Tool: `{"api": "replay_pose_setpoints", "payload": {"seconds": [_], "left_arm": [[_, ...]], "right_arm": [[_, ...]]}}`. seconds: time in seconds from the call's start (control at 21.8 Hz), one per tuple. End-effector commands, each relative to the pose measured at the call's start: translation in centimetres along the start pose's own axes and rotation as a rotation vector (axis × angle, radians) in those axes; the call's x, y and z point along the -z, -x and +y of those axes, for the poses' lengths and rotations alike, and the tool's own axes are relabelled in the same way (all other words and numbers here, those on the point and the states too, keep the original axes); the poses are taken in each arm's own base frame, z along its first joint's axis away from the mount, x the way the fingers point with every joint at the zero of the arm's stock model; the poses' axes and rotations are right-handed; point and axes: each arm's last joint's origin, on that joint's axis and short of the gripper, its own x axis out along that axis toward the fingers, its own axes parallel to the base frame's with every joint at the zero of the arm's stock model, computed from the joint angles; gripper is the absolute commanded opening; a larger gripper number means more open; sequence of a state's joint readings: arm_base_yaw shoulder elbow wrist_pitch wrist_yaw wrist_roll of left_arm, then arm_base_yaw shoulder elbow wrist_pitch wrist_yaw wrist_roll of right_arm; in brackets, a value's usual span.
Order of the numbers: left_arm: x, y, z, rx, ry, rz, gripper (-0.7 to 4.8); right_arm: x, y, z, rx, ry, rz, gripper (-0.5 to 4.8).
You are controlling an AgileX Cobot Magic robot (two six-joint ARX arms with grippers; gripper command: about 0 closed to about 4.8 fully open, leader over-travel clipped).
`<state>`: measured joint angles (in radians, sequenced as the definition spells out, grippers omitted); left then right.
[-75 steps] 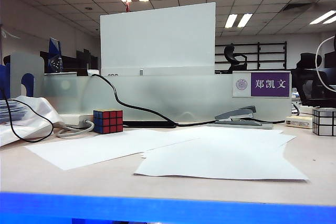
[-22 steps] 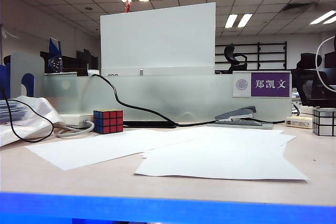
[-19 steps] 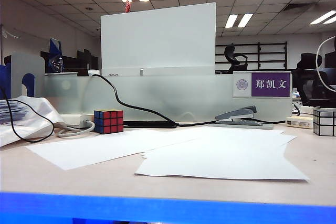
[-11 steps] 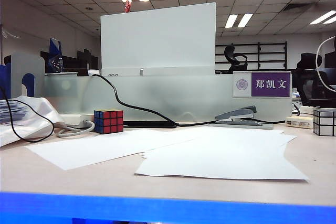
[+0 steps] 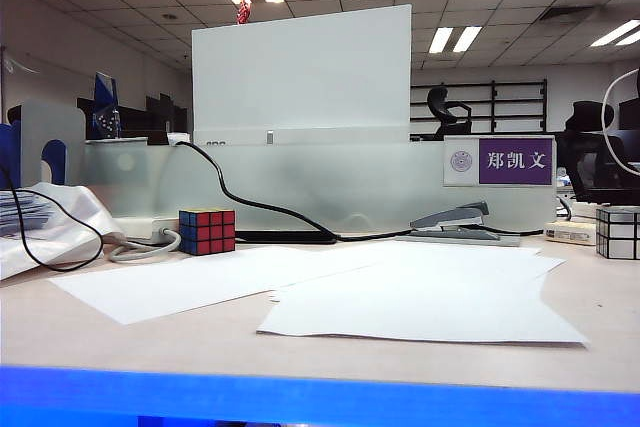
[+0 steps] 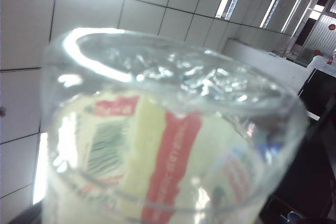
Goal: Flip the plastic bottle upside down.
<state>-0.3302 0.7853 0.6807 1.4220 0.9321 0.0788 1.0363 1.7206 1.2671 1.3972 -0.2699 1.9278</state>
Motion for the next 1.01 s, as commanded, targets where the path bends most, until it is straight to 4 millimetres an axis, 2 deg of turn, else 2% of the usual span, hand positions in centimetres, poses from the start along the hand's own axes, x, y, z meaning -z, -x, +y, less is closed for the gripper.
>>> {"api": "replay_pose_setpoints", "payload": {"seconds": [0.05,0.09,0.14,0.23,0.32,0.37,0.46,0.5,0.55,0.59,0.64,0.69,0.73,0.87,1.01], "left_arm": [[-0.4,-0.1,0.2,0.021,-0.030,-0.021,4.26],[-0.4,-0.2,0.2,0.035,-0.033,-0.024,3.61],[-0.5,-0.2,0.2,0.036,-0.033,-0.024,2.14],[-0.5,-0.2,0.3,0.035,-0.035,-0.025,0.65],[-0.5,-0.2,0.3,0.028,-0.036,-0.026,0.46],[-0.5,-0.2,0.3,0.027,-0.035,-0.026,-0.03],[-0.5,-0.2,0.3,0.027,-0.030,-0.025,-0.06],[-0.5,-0.2,0.3,0.022,-0.029,-0.025,-0.06],[-0.5,-0.2,0.4,-0.007,-0.022,-0.019,-0.06],[-0.4,-0.2,0.4,-0.020,-0.019,-0.015,-0.06],[-0.2,-0.2,0.5,-0.032,-0.011,-0.001,-0.06],[-0.1,-0.2,0.5,-0.038,0.001,0.009,-0.06],[0.2,-0.2,0.5,-0.048,0.023,0.030,-0.06],[0.7,-0.2,0.5,-0.054,0.063,0.067,-0.06],[0.8,-0.2,0.4,-0.054,0.095,0.082,-0.06]], "right_arm": [[0.4,-0.2,0.4,-0.019,-0.005,0.026,-0.08],[0.4,-0.2,0.4,-0.018,-0.004,0.029,-0.06],[0.4,-0.2,0.4,-0.019,-0.004,0.032,0.27],[0.6,-0.3,0.3,-0.019,-0.005,0.037,0.63],[0.6,-0.3,0.3,-0.019,0.000,0.037,0.62],[0.6,-0.3,0.3,-0.019,0.003,0.037,0.63],[0.6,-0.3,0.3,-0.018,0.019,0.040,0.79],[0.6,-0.3,0.3,-0.018,0.022,0.039,1.13],[0.5,-0.2,0.4,-0.016,0.034,0.044,2.26],[0.4,-0.2,0.4,-0.015,0.041,0.045,2.91],[0.1,-0.1,0.5,-0.009,0.058,0.053,4.09],[0.0,-0.1,0.6,-0.006,0.073,0.058,4.51],[-0.6,0.1,0.8,-0.003,0.128,0.060,4.79],[-2.7,0.8,1.6,0.007,0.223,0.036,4.79],[-6.3,2.4,3.3,0.063,0.402,0.047,4.79]]}}
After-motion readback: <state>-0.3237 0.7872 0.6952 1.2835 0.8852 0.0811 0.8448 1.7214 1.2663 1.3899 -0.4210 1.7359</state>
